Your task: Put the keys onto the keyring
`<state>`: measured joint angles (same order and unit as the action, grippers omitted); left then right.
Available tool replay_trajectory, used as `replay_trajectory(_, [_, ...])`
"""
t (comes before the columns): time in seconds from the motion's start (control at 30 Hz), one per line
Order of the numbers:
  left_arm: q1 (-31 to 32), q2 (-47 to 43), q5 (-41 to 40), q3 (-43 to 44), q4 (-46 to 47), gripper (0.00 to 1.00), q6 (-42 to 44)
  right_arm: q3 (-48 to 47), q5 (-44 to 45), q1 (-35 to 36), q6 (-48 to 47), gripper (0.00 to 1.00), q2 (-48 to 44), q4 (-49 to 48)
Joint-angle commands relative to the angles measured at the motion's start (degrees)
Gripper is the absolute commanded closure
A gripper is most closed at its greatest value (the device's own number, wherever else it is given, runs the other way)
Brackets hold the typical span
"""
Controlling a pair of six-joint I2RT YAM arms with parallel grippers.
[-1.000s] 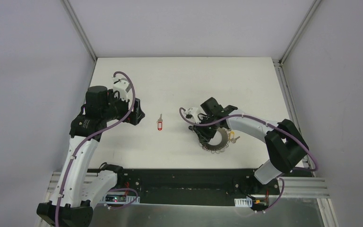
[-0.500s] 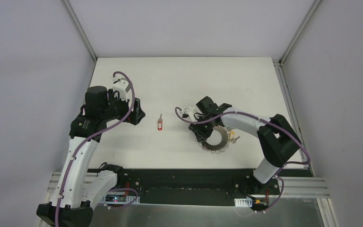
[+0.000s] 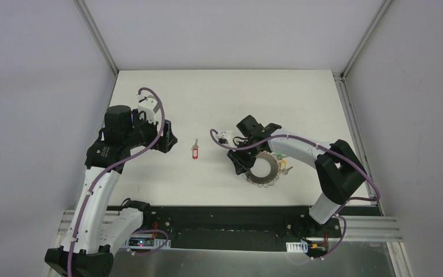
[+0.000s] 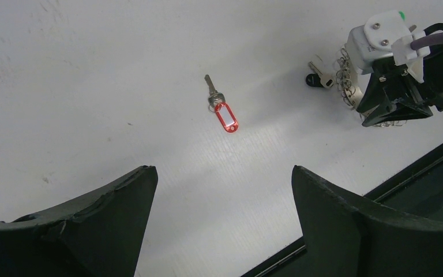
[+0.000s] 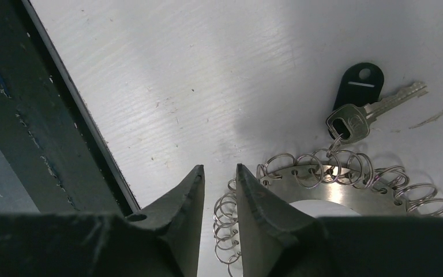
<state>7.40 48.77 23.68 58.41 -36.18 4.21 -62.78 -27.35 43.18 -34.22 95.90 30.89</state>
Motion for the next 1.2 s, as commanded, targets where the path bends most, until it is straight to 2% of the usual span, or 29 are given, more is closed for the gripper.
replay_trajectory(0.0, [-0.63, -0.08, 1.17, 0.12, 1.65, 0.10, 0.37, -2.55, 0.31, 0.27, -0.88, 0.71, -0.27, 0.97])
replay_trajectory(0.27, [-0.63, -0.09, 1.14, -0.08, 1.82, 0.10, 0.54, -3.11, 7.52, 0.25, 1.08, 0.71, 1.53, -2.49])
replay_trajectory(0.73, [-0.89, -0.62, 1.32, -0.61, 2.01, 0.10, 0.55, -3.81, 13.35, 1.09, 1.78, 0.72, 6.41, -2.89])
replay_trajectory(0.87, [-0.85, -0.72, 1.44, -0.57, 1.99, 0.10, 0.55, -4.08, 13.51, 1.37, 1.70, 0.76, 6.30, -2.40])
replay_trajectory(1.17, [-0.89, -0.79, 1.56, -0.49, 1.99, 0.10, 0.39, -4.60, 14.63, 1.29, 0.94, 0.95, 3.95, -0.73])
